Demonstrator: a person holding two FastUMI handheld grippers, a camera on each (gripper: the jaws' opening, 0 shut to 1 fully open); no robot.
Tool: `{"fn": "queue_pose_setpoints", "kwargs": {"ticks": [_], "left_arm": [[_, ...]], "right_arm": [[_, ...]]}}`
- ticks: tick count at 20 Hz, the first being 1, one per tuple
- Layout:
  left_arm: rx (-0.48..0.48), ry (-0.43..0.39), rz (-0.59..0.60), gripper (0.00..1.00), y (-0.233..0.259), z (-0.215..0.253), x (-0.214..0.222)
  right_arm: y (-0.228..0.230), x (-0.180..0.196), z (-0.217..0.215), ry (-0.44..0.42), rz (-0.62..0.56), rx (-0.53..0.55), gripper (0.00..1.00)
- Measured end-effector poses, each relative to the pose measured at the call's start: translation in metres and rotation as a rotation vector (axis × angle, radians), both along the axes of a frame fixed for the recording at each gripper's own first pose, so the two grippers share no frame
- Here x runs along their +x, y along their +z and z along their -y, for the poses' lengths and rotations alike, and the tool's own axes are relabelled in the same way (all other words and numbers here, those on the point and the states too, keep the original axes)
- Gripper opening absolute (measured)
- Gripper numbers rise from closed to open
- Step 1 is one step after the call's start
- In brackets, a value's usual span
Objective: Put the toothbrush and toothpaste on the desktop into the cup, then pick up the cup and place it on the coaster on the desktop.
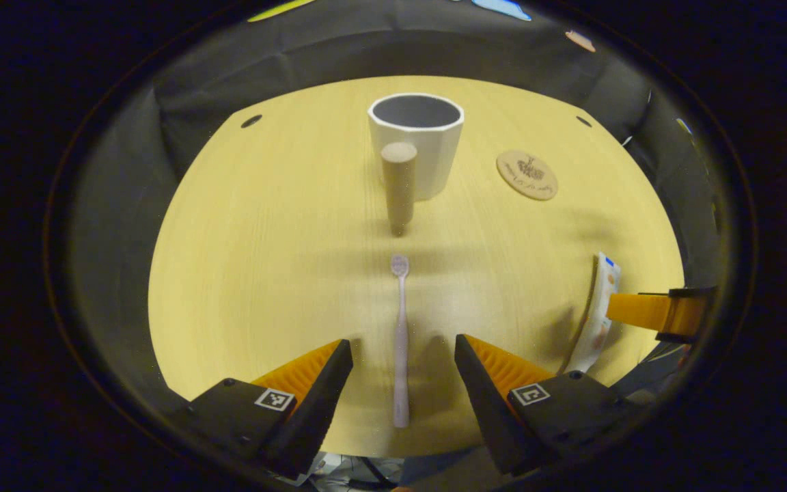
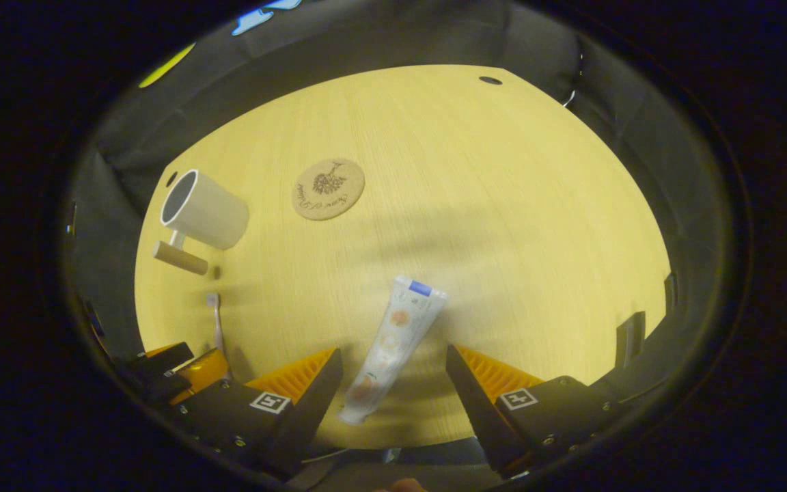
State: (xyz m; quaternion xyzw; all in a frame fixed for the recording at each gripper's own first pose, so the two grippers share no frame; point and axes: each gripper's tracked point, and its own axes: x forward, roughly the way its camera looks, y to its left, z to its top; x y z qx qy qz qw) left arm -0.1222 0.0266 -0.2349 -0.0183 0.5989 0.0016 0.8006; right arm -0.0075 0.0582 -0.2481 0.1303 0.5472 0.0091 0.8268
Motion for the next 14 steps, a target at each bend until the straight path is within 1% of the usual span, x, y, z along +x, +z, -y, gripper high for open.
{"fn": "queue_pose_setpoints", "kwargs": {"ticks": [3,5,6,10,11,13,14], "left_arm": [[-0.018,0.019,-0.062,0.99,-0.008,-0.006,-0.009],[-0.027,0.029,-0.094,0.90,-0.015,-0.008,-0.013],[-0.028,0.027,-0.103,1.00,-0.016,-0.008,-0.014],[-0.036,0.013,-0.135,1.00,-0.025,-0.002,-0.014],[-0.025,0.011,-0.144,1.00,-0.027,-0.003,-0.014],[-0.015,-0.006,-0.131,1.00,-0.026,-0.003,-0.010],[-0.013,-0.005,-0.136,0.82,-0.024,-0.004,-0.009]], "right_arm": [[-0.011,-0.003,-0.002,-0.008,-0.046,-0.011,0.95],[-0.018,-0.006,-0.004,-0.015,-0.080,-0.010,0.95],[-0.021,-0.006,-0.004,-0.021,-0.093,-0.007,0.95],[-0.031,-0.006,-0.009,-0.026,-0.136,-0.003,0.95],[-0.033,-0.006,-0.010,-0.023,-0.144,-0.006,0.95],[-0.035,-0.005,-0.012,-0.018,-0.153,-0.007,0.95],[-0.038,-0.006,-0.013,-0.018,-0.160,-0.009,0.95]]}}
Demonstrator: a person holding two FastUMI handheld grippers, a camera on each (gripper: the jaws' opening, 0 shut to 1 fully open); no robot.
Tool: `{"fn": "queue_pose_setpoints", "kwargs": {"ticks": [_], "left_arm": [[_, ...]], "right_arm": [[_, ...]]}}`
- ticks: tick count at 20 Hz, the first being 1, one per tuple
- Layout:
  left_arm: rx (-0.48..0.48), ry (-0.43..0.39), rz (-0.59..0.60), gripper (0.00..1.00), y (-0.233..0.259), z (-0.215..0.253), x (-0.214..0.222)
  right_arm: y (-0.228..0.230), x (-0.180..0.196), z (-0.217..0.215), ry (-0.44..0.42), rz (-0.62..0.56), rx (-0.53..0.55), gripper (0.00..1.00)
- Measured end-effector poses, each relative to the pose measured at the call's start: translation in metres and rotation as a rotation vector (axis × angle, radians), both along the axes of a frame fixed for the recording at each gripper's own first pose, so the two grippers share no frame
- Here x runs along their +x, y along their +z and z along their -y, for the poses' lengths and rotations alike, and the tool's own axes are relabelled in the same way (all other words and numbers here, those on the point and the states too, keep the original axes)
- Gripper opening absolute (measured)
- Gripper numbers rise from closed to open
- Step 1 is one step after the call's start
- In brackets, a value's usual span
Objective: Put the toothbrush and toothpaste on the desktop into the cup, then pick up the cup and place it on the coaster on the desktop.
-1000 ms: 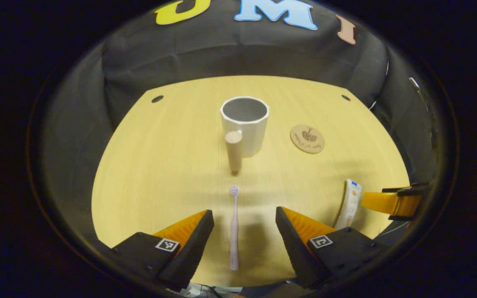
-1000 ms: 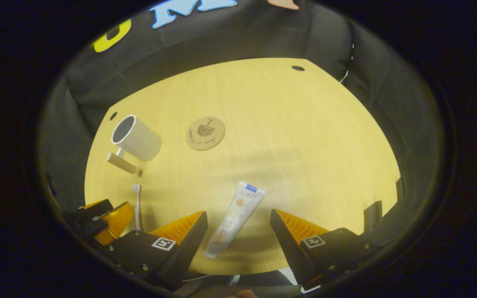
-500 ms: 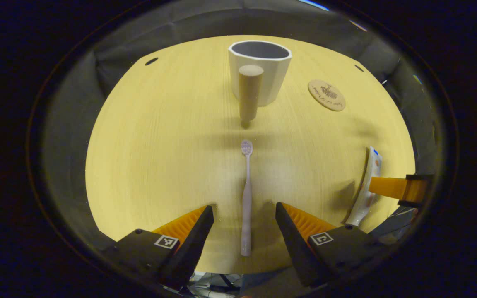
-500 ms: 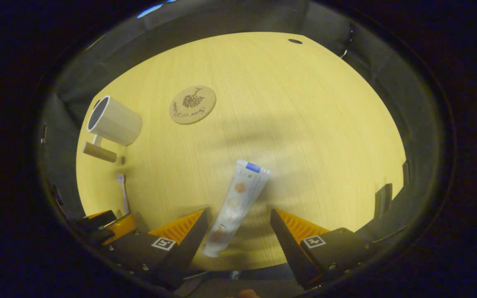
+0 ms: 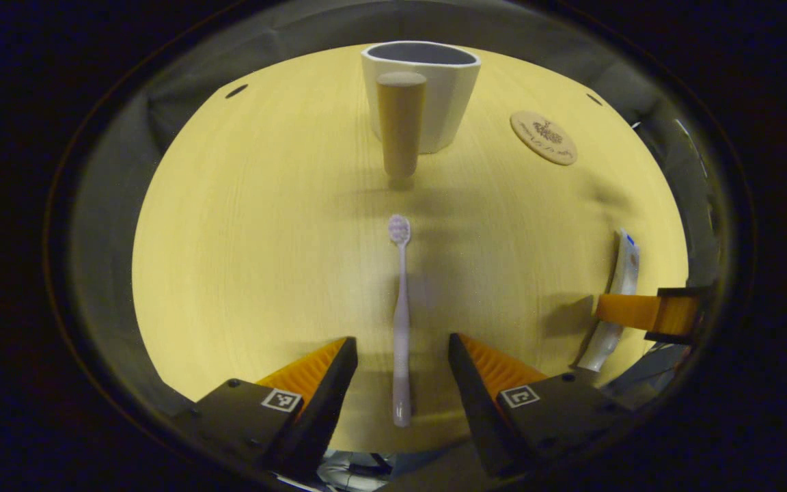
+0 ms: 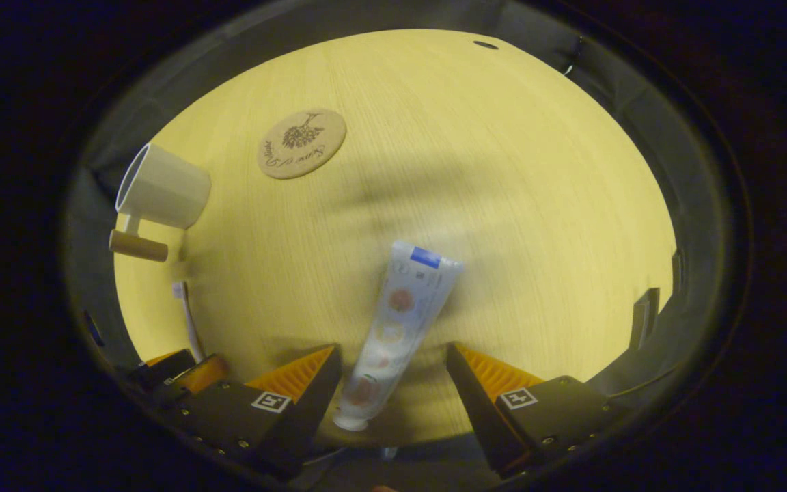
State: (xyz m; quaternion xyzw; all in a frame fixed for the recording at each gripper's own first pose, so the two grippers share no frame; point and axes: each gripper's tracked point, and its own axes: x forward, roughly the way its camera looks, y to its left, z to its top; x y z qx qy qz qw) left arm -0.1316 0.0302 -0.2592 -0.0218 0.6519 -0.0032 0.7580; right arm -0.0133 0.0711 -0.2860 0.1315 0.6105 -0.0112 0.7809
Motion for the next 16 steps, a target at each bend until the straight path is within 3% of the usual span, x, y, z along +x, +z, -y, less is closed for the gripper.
{"fn": "queue_pose_setpoints", "kwargs": {"ticks": [1,2,3,4,5,6,9,11,13,14,15,16], "left_arm": [[0.000,0.000,-0.001,0.86,0.000,0.001,0.001],[0.000,0.005,0.002,0.82,0.000,0.004,0.001],[0.000,0.013,0.003,0.70,-0.001,0.007,0.001],[0.000,0.011,0.007,0.64,-0.001,0.010,0.003],[-0.001,0.007,0.011,0.59,-0.001,0.012,0.003],[0.000,0.011,0.019,0.53,-0.001,0.012,0.005],[-0.011,0.014,0.027,0.34,0.001,0.007,0.004],[-0.003,0.045,0.043,0.27,0.002,0.000,0.006],[-0.010,0.042,0.057,0.16,0.003,0.001,0.006],[-0.007,0.038,0.069,0.22,0.004,0.000,0.008],[-0.010,0.030,0.078,0.22,0.003,0.001,0.006],[-0.018,0.017,0.099,0.10,0.004,0.002,0.007]], "right_arm": [[-0.001,0.000,0.001,0.001,-0.009,-0.011,0.88],[-0.002,0.002,0.003,-0.001,-0.003,-0.018,0.88],[-0.002,0.003,0.002,-0.003,-0.009,-0.017,0.81],[-0.001,0.000,0.003,0.003,-0.032,-0.017,0.81],[0.001,-0.002,0.006,0.011,-0.039,-0.027,0.70],[-0.003,-0.003,0.007,0.020,-0.033,-0.030,0.67],[-0.003,-0.001,0.011,0.023,-0.024,-0.041,0.35],[-0.002,-0.002,0.013,0.034,-0.012,-0.033,0.35],[-0.002,-0.002,0.011,0.035,0.005,0.003,0.24],[-0.002,-0.001,0.011,0.039,0.012,0.016,0.24],[-0.002,0.000,0.012,0.020,0.032,0.040,0.24],[0.000,-0.002,0.007,0.022,0.023,0.073,0.16]]}}
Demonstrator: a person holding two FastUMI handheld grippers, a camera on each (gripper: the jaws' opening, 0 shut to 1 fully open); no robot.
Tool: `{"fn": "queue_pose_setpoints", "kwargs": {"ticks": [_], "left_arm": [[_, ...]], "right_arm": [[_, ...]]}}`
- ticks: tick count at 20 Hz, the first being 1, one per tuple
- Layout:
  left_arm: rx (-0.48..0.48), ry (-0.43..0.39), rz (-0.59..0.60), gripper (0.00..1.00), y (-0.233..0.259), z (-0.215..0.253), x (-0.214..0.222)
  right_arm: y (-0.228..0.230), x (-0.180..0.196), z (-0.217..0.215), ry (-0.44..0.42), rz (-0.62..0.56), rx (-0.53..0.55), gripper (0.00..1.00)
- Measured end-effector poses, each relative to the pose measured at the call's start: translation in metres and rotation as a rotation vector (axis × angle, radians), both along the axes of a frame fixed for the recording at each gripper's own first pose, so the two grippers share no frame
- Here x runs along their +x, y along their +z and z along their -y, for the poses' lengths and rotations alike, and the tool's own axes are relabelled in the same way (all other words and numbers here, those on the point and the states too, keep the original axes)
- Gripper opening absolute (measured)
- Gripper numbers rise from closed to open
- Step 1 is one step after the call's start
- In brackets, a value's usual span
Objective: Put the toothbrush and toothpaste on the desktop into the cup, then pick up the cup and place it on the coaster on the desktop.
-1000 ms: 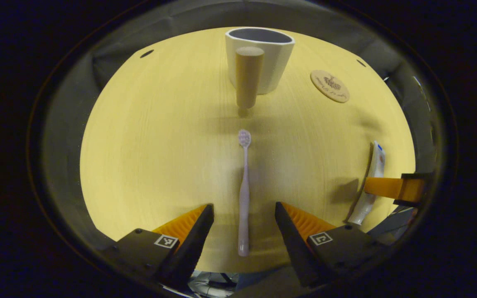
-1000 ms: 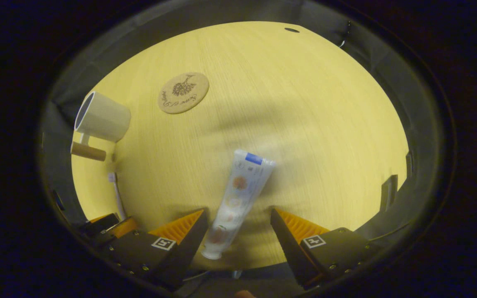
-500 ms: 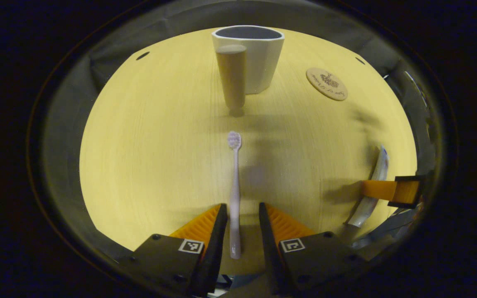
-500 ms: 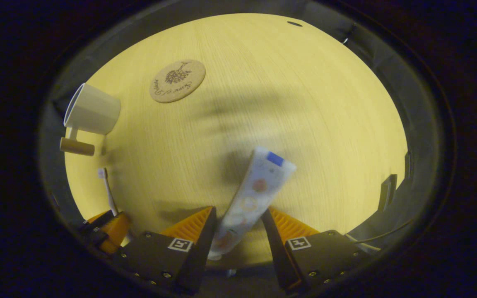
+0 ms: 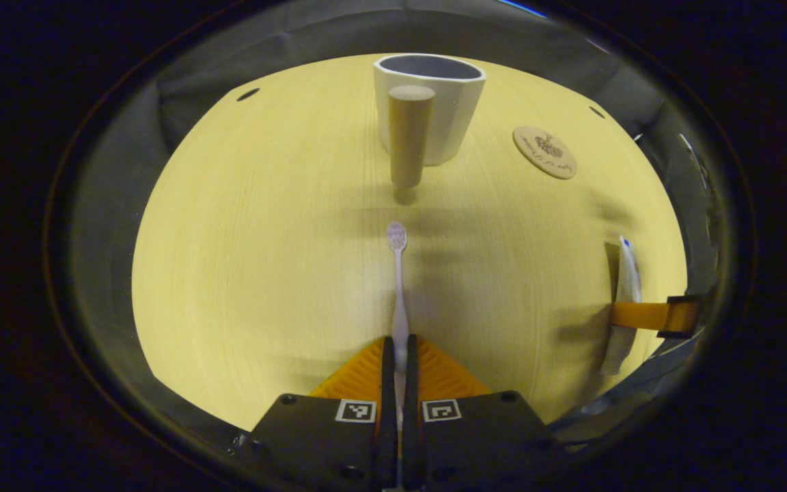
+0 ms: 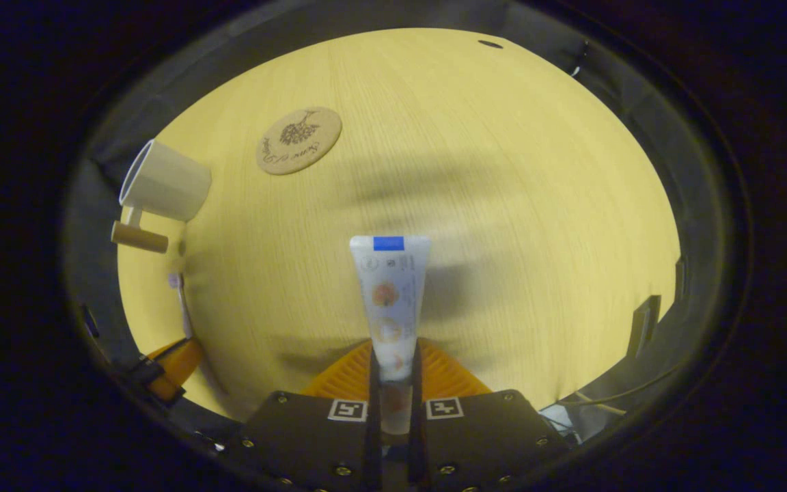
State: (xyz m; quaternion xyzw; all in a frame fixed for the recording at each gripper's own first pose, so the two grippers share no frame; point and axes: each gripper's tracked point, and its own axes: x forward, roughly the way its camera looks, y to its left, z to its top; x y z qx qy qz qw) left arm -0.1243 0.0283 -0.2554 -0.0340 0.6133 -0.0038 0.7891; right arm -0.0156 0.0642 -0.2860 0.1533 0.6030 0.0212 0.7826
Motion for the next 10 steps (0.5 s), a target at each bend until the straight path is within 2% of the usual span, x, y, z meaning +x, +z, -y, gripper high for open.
{"fn": "queue_pose_setpoints", "kwargs": {"ticks": [2,4,10], "left_arm": [[-0.026,-0.005,0.035,0.10,0.002,0.001,0.002],[-0.065,0.022,0.066,0.10,0.006,0.003,0.001],[-0.100,0.115,0.235,0.10,0.045,-0.003,0.006]], "right_arm": [[0.001,0.002,0.000,-0.013,0.022,0.044,0.16],[0.006,0.004,-0.004,-0.016,0.054,0.100,0.16],[0.040,0.012,-0.007,0.048,0.259,0.152,0.16]]}}
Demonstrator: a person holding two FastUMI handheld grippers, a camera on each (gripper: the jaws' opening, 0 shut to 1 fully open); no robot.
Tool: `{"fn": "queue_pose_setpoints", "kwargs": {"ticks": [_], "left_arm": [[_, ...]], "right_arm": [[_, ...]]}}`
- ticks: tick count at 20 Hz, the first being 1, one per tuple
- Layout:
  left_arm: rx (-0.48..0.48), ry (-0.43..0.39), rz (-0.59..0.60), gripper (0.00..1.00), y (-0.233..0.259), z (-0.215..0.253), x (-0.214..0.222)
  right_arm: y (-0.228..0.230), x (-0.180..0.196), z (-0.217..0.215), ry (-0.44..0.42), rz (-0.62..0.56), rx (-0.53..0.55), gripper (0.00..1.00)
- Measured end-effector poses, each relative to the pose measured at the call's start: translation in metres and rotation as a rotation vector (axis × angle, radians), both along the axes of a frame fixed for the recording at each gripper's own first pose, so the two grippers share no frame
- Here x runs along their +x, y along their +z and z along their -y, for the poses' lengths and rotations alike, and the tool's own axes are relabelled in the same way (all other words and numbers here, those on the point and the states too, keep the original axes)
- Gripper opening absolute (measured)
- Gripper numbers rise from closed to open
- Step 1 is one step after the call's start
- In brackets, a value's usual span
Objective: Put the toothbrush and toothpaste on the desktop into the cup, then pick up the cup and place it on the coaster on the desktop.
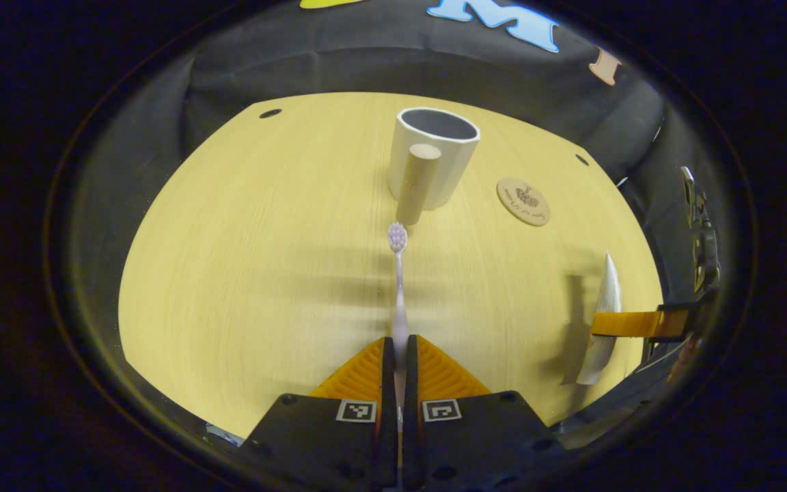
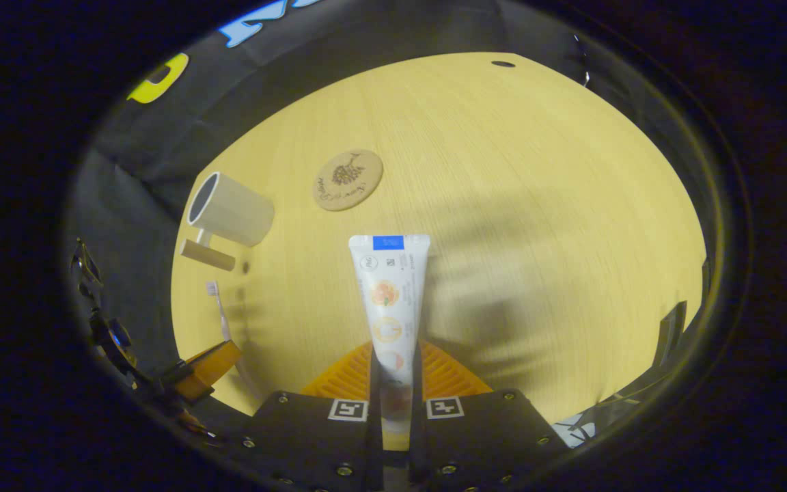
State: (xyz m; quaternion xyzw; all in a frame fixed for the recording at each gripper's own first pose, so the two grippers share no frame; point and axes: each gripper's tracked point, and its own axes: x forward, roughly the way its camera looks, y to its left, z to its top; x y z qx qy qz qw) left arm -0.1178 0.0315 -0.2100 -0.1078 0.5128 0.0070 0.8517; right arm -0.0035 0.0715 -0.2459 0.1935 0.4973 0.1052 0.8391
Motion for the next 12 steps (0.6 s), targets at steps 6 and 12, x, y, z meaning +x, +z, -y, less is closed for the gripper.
{"fn": "queue_pose_setpoints", "kwargs": {"ticks": [6,12], "left_arm": [[-0.030,0.072,0.186,0.11,0.055,0.001,-0.002],[-0.051,0.099,0.422,0.10,0.135,-0.016,0.008]], "right_arm": [[0.049,0.005,-0.010,0.057,0.196,0.047,0.16],[0.108,0.017,-0.017,0.068,0.429,0.090,0.16]]}}
